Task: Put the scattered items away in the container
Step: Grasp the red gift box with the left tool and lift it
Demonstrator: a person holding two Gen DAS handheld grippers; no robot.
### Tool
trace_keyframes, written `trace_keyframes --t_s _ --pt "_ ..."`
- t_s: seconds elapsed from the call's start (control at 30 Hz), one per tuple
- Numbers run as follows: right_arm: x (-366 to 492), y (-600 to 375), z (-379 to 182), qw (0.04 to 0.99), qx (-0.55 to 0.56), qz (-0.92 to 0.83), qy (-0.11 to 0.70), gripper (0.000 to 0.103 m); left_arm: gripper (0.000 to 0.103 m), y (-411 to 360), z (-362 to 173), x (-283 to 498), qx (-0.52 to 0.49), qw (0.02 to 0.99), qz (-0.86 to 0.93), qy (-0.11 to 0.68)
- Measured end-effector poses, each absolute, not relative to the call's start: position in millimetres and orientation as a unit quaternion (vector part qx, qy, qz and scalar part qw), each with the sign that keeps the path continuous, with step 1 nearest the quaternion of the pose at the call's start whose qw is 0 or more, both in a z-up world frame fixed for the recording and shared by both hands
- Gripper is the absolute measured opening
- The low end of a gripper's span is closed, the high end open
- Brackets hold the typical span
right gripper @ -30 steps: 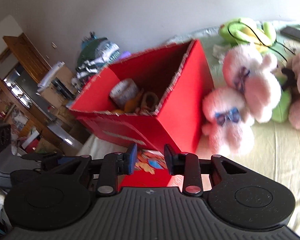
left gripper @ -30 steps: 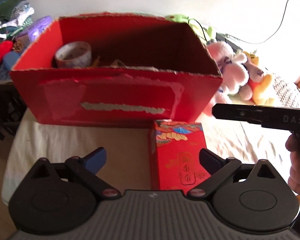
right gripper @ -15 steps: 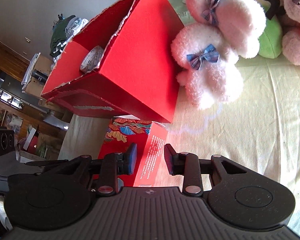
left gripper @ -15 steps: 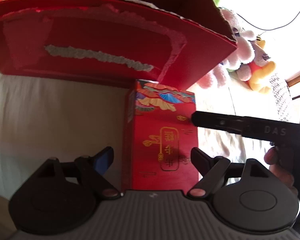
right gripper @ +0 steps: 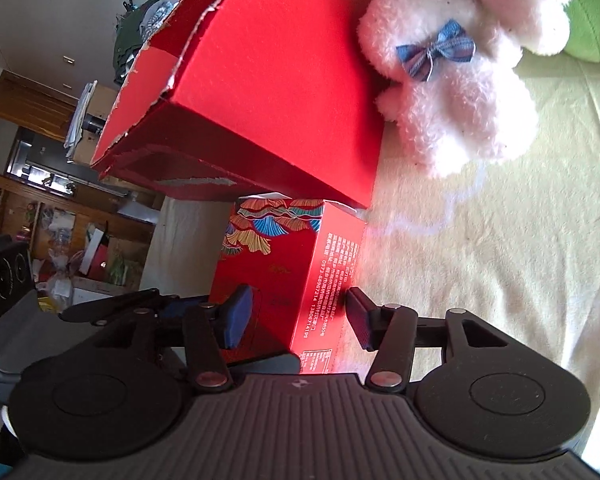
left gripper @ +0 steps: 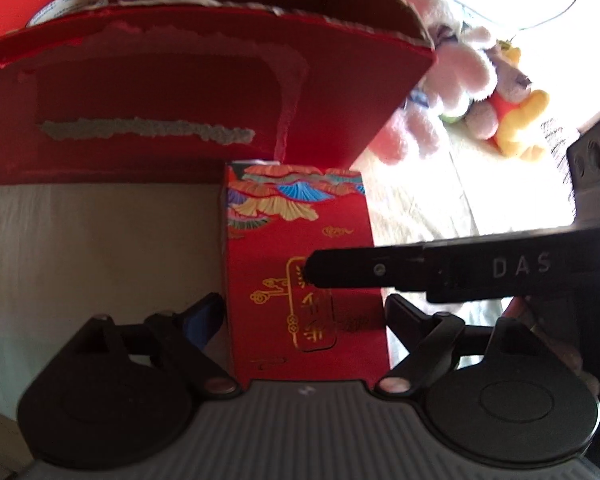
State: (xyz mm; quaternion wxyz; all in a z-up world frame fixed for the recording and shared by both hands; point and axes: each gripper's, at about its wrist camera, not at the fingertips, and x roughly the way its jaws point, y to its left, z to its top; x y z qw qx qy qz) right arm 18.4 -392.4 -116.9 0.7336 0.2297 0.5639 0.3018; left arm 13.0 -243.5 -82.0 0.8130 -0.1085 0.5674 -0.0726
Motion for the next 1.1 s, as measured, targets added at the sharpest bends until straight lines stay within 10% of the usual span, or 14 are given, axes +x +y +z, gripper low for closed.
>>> trace_keyframes --t_s 1.1 --pt "10.4 -433.7 -97.1 0.725 0.236 0.331 0.555 0.056 0.088 -270.0 -59.9 -6.4 -0.01 0.827 -0.176 0.534"
